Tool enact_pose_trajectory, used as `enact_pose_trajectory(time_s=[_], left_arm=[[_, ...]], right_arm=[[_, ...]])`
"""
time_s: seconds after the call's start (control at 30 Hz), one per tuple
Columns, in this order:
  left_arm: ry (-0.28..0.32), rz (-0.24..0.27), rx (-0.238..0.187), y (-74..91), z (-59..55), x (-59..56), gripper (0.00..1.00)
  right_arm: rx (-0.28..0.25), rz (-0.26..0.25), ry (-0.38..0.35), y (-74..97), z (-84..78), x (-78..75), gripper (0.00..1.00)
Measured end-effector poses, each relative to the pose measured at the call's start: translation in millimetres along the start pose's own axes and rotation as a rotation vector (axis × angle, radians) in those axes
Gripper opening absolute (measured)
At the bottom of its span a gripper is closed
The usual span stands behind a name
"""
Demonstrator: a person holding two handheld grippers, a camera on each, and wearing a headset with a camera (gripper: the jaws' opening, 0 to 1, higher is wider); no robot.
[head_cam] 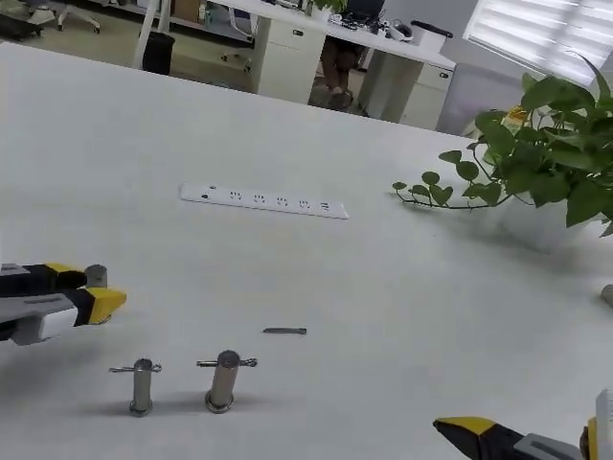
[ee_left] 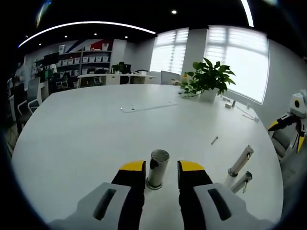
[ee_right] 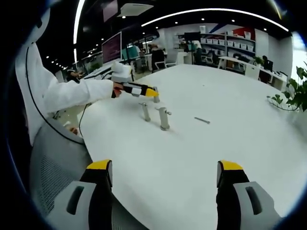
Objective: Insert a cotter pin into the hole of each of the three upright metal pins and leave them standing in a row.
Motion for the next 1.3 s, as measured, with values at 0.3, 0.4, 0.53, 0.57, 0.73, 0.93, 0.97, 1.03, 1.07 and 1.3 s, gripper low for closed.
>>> enact_pose_trajectory(time_s=[0.3,0.4,0.53,0.57,0.73,0.93,0.97,1.03,1.07,1.3], left_arm=[[-0.021,0.030,0.009,-3.5,-0.8,4.0,0.11],[-0.021,0.025,0.008,-3.3,-1.2,5.1,0.11],[-0.029,0.030,0.010,-3.6,-1.0,5.7,0.11],[-0.074,0.042,0.017,-3.6,-0.4,5.8,0.11],[-0.054,0.055,0.013,-3.1,-0.4,5.5,0.10],[-0.031,0.054,0.015,-0.1,-0.6,8.3,0.10],[-0.031,0.053,0.016,0.4,-0.8,8.4,0.10],[-0.016,0.047,0.017,2.0,-1.4,8.2,0.10],[-0.013,0.044,0.019,2.8,-1.8,7.8,0.10],[0.003,0.034,0.032,8.8,-4.3,4.6,0.09]], right_arm=[[0.000,-0.005,-0.001,1.0,0.3,-0.4,0.87],[0.006,-0.003,-0.001,-0.5,0.0,0.0,0.87],[0.007,-0.002,0.000,-1.7,0.3,1.3,0.86],[0.008,-0.002,0.001,-2.0,0.2,1.6,0.86],[0.014,-0.007,0.013,-5.2,2.2,2.6,0.84],[0.010,-0.011,0.016,-5.7,3.6,3.6,0.84],[0.011,-0.013,0.016,-5.6,3.4,3.9,0.84],[0.009,-0.014,0.019,-5.7,3.4,4.3,0.84],[0.007,-0.013,0.017,-6.3,3.7,4.3,0.84],[0.004,-0.013,0.015,-7.2,2.7,4.6,0.84]])
Point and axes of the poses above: the centre of the closed fingertips' face, and the gripper's own axes: y roughly backward along the fingers, x roughly to its left, z roughly out of its top, the point moved 5 cm from there along y, roughly backward along the fingers, and after that the axes turned 3 degrees about -y, right-handed, at the moved point
